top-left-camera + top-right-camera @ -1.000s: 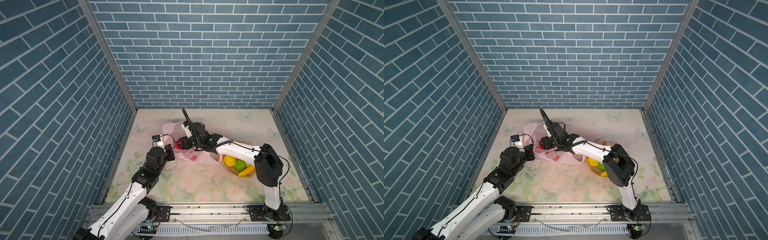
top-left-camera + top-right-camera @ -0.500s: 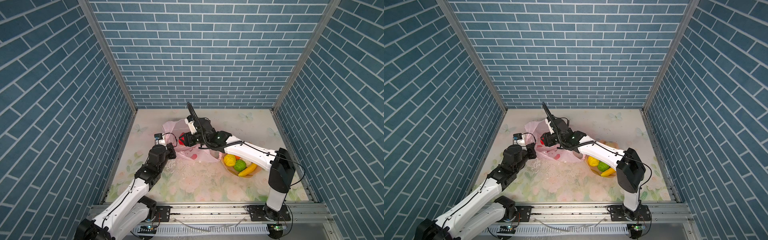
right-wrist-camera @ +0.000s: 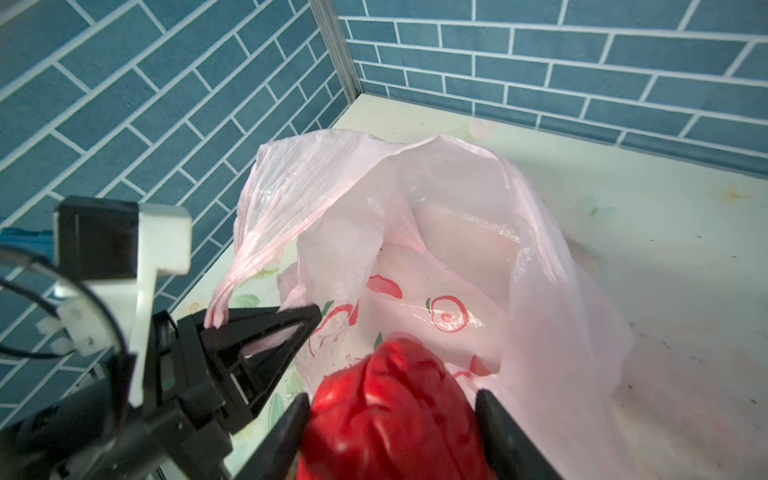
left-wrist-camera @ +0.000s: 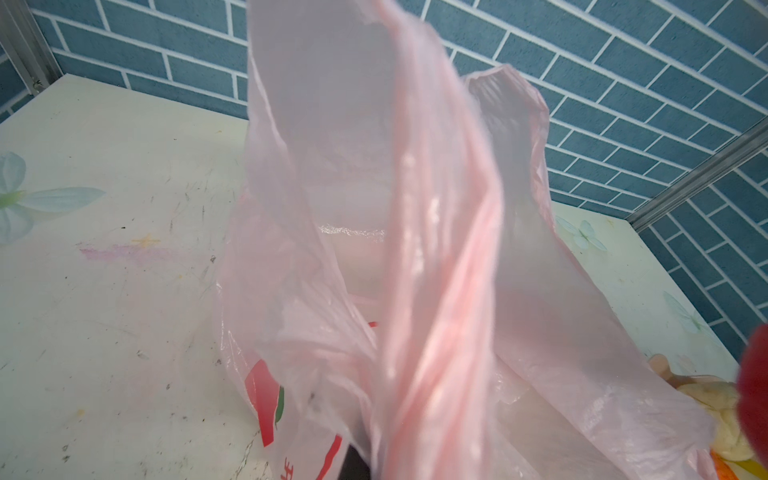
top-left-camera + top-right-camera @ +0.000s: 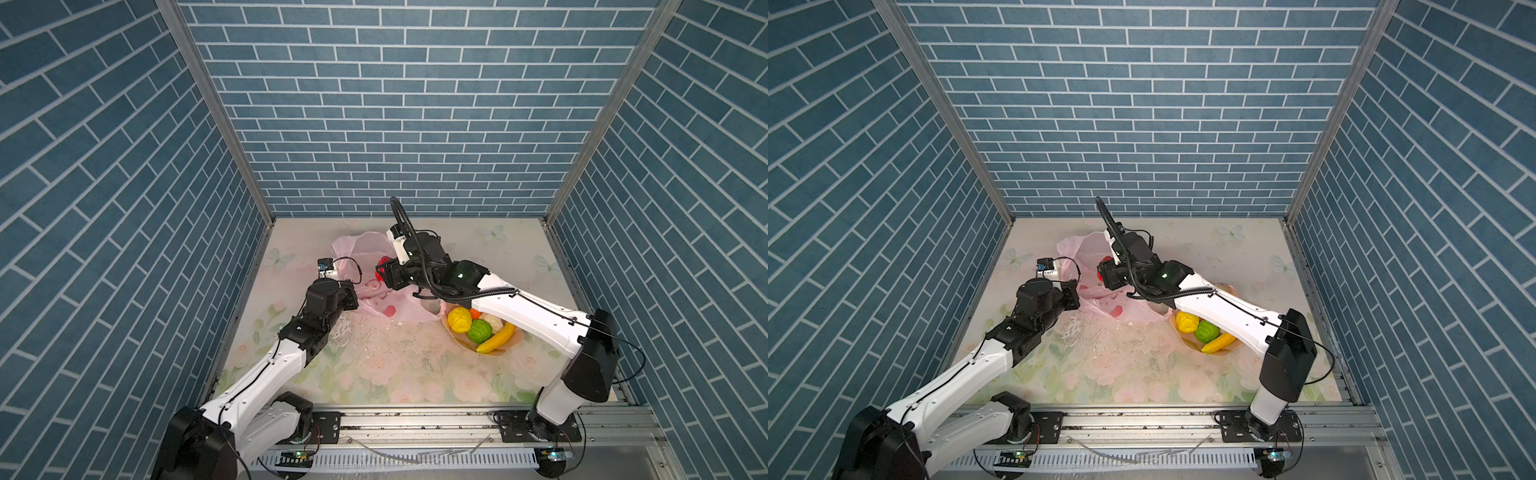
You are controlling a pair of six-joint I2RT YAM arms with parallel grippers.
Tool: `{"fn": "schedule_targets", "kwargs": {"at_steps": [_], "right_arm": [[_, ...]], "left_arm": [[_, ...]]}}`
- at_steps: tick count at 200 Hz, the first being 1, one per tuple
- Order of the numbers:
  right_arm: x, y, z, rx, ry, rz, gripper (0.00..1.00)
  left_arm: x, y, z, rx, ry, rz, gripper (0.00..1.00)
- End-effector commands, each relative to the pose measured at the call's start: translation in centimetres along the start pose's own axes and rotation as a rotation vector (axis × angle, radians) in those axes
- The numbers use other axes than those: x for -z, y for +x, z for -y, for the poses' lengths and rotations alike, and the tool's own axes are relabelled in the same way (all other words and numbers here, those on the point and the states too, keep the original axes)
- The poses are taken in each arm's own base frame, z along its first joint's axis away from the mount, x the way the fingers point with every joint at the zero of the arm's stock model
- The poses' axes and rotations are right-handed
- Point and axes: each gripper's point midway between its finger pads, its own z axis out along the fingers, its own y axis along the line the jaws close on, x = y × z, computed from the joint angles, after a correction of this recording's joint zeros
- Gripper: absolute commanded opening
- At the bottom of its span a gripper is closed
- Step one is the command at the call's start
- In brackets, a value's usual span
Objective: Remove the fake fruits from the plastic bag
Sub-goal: 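Carry the red apple over the peach bowl while the left gripper releases the bag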
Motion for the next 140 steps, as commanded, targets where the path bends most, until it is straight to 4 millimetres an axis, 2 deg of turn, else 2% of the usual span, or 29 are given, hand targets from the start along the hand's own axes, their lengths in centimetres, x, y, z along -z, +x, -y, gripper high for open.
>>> {"fn": "schedule_targets", "kwargs": {"at_steps": [1, 51, 69, 72, 78, 105, 140], "right_arm": [[2.1, 0.4, 2.5, 0.032, 0.089, 0.011, 0.09], [5.5, 1.8, 5.4, 0.014, 0.173, 0.024, 0.09], [6.7, 2.0, 6.3, 0.007, 0.202, 0.036, 0.09], [6.9, 2.1, 6.4, 0.006, 0.206, 0.036, 0.09], [7.3, 2.2, 6.7, 0.004, 0.215, 0.039, 0.09], [8.7, 2.8, 8.2, -0.010, 0.257, 0.047, 0.09], [10.2, 3.8, 10.2, -0.035, 0.310, 0.046, 0.09]], "left_arm": [[-0.3, -1.7, 0.5, -0.002, 0.011, 0.028, 0.08], [-2.0, -2.8, 0.2, 0.014, 0.005, 0.011, 0.10], [-2.8, -2.8, -0.7, 0.024, -0.017, -0.003, 0.10], [-2.8, -3.8, -0.5, 0.030, -0.011, 0.016, 0.10], [-3.1, -4.2, -0.7, 0.041, -0.012, 0.022, 0.10], [-4.0, -5.6, -2.4, 0.110, -0.030, 0.050, 0.10], [-5.2, -7.0, -3.2, 0.120, -0.049, 0.081, 0.10]]}}
